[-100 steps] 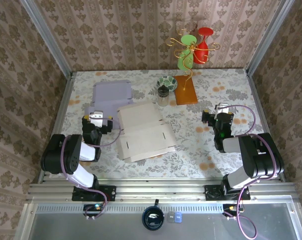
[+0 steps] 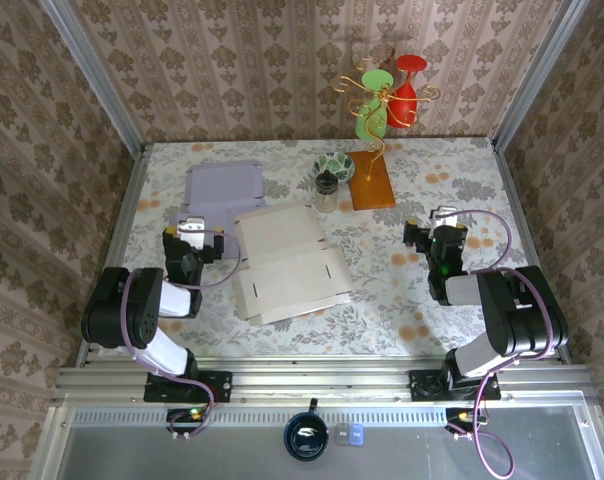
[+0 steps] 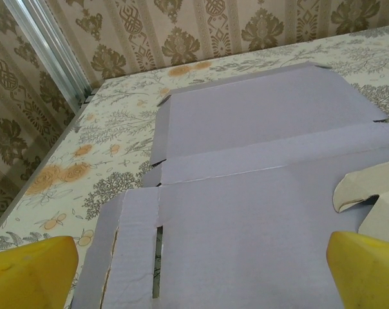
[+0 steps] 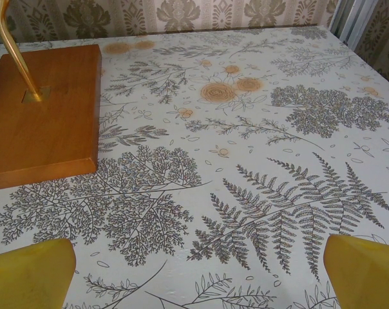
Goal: Fold the paper box
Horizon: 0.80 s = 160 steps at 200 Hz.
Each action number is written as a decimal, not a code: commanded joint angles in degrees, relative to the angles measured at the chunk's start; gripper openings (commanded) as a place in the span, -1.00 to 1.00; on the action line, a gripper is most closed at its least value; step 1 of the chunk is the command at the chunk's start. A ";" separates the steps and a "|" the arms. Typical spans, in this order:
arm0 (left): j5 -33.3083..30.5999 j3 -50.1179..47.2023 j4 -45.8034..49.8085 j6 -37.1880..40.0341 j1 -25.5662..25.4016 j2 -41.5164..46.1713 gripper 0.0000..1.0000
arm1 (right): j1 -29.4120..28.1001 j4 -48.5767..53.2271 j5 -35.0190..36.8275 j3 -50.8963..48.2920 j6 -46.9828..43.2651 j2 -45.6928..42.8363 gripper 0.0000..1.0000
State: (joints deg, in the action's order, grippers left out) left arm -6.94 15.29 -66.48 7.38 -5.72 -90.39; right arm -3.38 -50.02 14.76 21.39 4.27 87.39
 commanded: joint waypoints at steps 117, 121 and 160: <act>-26.82 7.95 19.91 -0.46 -9.38 21.93 1.00 | -4.62 16.99 7.87 8.56 -4.38 -21.24 1.00; -28.80 10.63 24.15 -3.71 -9.80 23.61 1.00 | -4.84 19.72 8.68 10.65 -2.92 -22.19 1.00; 2.53 25.08 71.48 -44.32 1.93 30.31 0.83 | -1.74 67.74 -7.17 36.73 30.60 -23.06 1.00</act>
State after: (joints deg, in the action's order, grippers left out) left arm -23.46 39.51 -19.59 -10.66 -11.90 -61.71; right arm -6.96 -12.32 18.41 48.23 14.02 64.42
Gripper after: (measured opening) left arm 0.983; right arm 0.999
